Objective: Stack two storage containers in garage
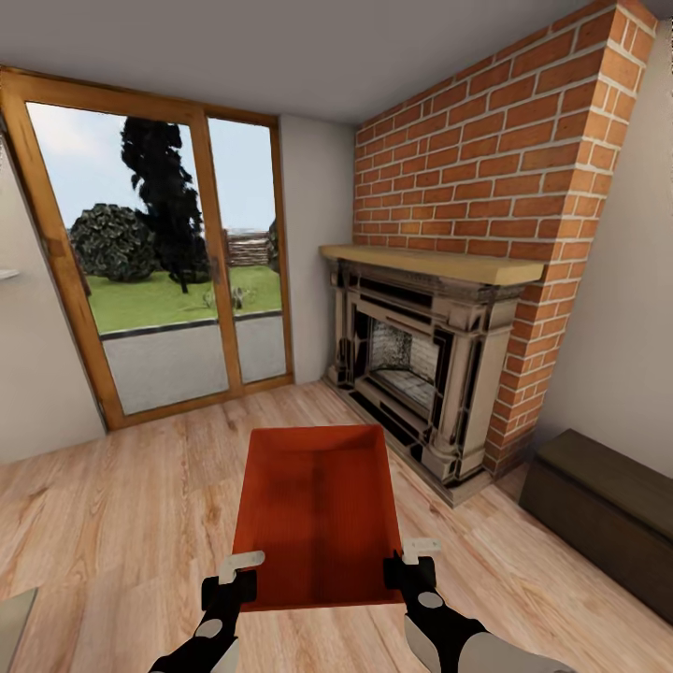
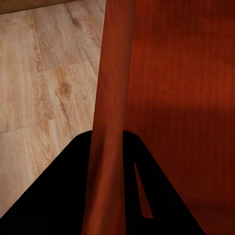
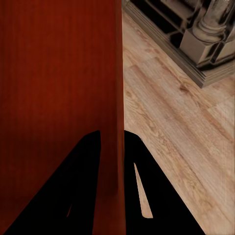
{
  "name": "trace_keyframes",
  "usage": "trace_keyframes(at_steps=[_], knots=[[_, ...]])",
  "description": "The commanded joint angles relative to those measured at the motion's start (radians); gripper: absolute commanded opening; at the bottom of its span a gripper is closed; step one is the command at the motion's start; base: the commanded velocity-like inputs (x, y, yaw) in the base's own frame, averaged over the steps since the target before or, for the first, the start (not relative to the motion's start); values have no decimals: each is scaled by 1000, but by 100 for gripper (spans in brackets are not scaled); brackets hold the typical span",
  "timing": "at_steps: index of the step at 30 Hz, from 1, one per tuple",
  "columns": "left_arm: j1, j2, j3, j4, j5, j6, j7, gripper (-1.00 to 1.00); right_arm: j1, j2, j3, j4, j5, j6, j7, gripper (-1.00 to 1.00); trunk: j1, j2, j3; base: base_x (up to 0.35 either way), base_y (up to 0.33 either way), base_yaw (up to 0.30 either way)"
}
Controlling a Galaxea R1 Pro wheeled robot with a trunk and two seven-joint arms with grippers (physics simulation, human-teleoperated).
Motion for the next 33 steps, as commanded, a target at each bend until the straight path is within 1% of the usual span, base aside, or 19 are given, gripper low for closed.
trace_keyframes(at_steps=[1,33], knots=[[-2,-2,28,-6,-19,2,2,-100,0,0,-7,2,-13,-1,4,-100,0,-1,0,0,0,0],[-2,-2,28,-6,-19,2,2,-100,0,0,-7,2,-13,-1,4,-100,0,-1,50,0,0,0]])
